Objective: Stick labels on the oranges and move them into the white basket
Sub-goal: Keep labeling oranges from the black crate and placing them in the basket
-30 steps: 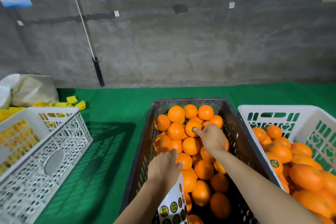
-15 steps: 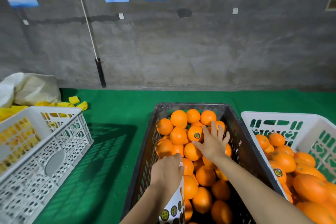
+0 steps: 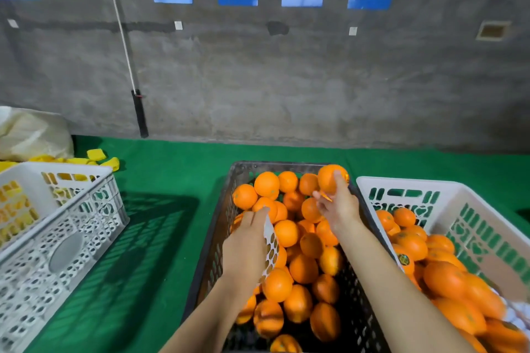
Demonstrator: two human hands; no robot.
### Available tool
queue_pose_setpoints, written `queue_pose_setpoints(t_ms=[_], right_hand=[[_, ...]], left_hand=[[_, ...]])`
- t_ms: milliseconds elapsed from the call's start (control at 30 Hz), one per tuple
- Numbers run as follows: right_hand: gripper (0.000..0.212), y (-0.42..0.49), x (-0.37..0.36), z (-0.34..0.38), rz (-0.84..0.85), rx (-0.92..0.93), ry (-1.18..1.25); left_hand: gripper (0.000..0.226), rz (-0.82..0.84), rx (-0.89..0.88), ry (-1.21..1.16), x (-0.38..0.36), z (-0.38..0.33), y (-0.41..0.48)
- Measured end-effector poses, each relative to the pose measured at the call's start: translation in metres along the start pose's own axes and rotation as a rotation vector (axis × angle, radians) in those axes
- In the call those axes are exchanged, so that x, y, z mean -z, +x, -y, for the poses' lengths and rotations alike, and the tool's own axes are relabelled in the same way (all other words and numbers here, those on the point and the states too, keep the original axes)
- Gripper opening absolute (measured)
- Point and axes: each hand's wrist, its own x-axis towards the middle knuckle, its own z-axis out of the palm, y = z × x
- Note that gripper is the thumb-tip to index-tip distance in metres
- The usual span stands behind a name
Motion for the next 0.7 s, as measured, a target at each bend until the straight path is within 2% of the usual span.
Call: queue_pose_setpoints(t_ms=[67, 167, 300, 367, 433, 500, 567, 633, 700], right_hand=[[0.059, -0.008, 0.019, 0.015, 0.059, -0.104, 0.341], [0.076, -0.016, 0.047, 0.024, 0.101, -0.1, 0.623], [0.086, -0.017, 0.07, 0.026, 0.076, -0.101, 0.841], [0.089, -0.014, 0.074, 0.024, 0.056, -0.093, 0.879], [0.092, -0.012, 0.072, 0.02, 0.059, -0.061, 0.844], [0.091, -0.01, 0.068, 0.016, 0.062, -0.02, 0.761], [0.078, -0.011, 0.061, 0.011, 0.023, 0.016, 0.503], [0.061, -0.019, 0.05, 0.002, -0.049, 0.134, -0.053], [0.045, -0.03, 0.042, -0.013, -0.027, 0.381, -0.658]], left_hand=[[0.07, -0.055, 0.021, -0.08, 0.0, -0.003, 0.0], [0.068, -0.097, 0.109, -0.298, -0.002, -0.008, 0.0], [0.057, -0.088, 0.317, -0.607, -0.005, -0.009, 0.001], [0.034, 0.004, 0.459, -0.808, -0.004, -0.006, 0.004], [0.013, 0.06, 0.516, -0.969, -0.002, -0.003, 0.007], [0.019, 0.071, 0.598, -1.044, -0.002, 0.0, 0.009], [0.019, 0.085, 0.653, -1.074, -0.001, 0.002, 0.01], [0.019, 0.093, 0.68, -1.095, -0.002, 0.001, 0.01], [0.018, 0.082, 0.706, -1.094, -0.002, 0.001, 0.012]])
